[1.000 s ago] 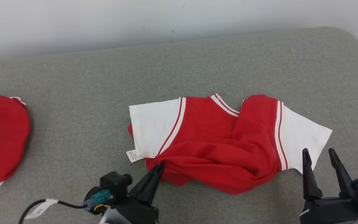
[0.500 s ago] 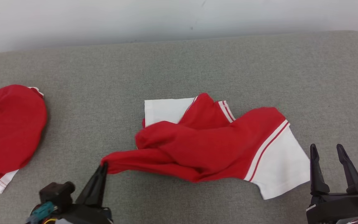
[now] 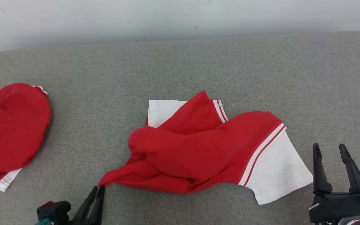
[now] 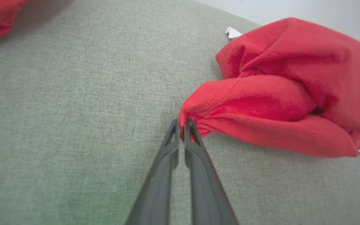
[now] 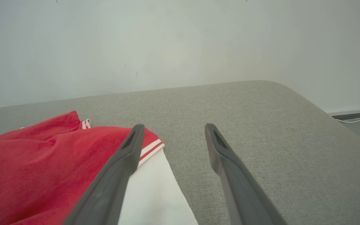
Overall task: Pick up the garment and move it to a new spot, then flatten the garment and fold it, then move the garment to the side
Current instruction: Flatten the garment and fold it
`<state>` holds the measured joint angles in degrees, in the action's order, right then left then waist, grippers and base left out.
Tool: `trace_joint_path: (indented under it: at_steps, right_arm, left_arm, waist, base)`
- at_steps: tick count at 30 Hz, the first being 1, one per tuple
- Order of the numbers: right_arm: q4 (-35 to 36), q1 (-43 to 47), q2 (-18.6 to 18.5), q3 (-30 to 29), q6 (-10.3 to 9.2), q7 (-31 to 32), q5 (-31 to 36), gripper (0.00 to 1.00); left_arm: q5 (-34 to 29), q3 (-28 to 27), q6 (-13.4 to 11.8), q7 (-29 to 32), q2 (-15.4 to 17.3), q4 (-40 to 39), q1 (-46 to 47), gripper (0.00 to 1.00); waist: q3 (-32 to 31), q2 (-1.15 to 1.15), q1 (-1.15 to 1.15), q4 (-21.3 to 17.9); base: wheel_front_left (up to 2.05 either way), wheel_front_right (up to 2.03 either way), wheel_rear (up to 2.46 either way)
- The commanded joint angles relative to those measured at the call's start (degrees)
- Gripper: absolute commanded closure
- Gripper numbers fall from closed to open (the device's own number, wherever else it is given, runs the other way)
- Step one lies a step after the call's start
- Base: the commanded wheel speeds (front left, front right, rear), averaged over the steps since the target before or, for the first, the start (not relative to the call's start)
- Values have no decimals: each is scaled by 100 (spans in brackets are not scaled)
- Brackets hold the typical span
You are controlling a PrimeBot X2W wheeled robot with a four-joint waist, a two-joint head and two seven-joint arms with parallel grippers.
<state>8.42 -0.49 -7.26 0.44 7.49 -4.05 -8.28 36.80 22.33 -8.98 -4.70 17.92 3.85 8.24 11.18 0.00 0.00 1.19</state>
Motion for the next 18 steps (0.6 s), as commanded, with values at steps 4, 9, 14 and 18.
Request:
trace_joint_path:
  at_steps: [4,9,14,18]
  right_arm:
    - [-11,-25,-18,-42,0,4,-29,0]
    - [-17,-7,-11,-71,0,-1,-7,0]
    - [19,-51,-30,-42,0,-29,65,0]
    - [1,-116,-88,22,0,-103,99,0]
  left_arm:
    - [21,-90,-72,-134,45,74,-109,0]
    - [-97,-245,-243,-330,142,-27,-151,0]
    - [-377,-348,-439,-631,236,-354,-30,0]
    - [-706,-396,-590,-843,278,-653,83,0]
  waist:
    - [-75,0,0,25]
    - [-195,0,0,57]
    - [-331,0,0,87]
    - [-430,0,0,105]
  base:
    - [0,0,0]
    - [0,0,0]
    - [0,0,0]
    - [0,0,0]
